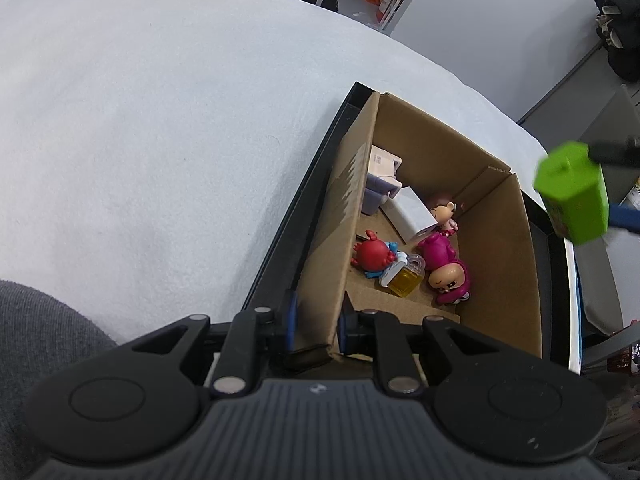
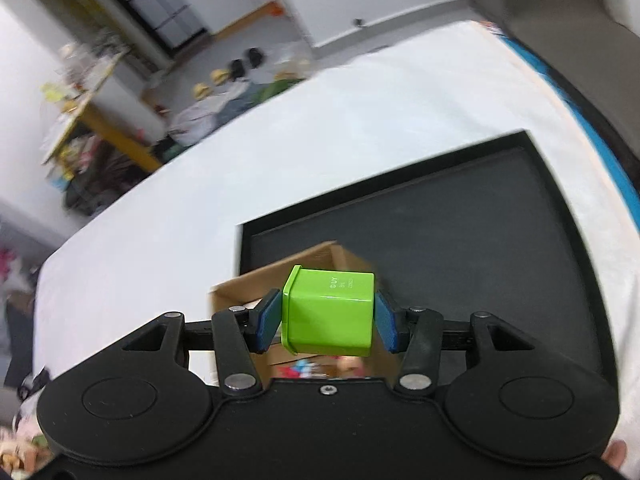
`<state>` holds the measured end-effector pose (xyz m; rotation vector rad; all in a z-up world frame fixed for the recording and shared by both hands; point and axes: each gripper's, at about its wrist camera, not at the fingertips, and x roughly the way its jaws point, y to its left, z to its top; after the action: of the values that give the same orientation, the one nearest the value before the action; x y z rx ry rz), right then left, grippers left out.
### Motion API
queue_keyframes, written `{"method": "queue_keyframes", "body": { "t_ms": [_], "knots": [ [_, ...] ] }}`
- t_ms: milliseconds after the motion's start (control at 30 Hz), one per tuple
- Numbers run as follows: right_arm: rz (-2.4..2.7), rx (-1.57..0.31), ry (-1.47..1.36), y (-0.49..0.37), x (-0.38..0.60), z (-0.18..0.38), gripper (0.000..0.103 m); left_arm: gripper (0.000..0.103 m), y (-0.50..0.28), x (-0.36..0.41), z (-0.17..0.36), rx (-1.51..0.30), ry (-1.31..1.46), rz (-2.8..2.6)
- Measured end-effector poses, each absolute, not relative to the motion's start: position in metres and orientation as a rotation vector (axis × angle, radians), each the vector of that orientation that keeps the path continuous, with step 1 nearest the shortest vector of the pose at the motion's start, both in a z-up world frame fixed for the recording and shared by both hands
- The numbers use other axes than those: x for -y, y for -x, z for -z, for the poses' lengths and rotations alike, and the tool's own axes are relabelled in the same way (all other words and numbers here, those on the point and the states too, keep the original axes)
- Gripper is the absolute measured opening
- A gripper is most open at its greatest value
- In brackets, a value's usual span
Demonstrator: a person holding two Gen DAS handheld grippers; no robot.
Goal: Organize rigid objects
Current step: 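Carry the green cup over the box and open the right gripper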
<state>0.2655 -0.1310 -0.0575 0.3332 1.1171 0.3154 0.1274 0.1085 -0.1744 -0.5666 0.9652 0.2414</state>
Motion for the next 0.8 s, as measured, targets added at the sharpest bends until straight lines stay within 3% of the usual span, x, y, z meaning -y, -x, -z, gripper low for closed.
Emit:
{"method": "queue_keyframes", "body": {
  "t_ms": [800],
  "knots": [
    [-0.509,-1.119,-0.120,-0.251,0.064,0.086,0.049,0.019,-0.125,-0.115,0.175,-0.968,0.585,-0.221]
  ]
}}
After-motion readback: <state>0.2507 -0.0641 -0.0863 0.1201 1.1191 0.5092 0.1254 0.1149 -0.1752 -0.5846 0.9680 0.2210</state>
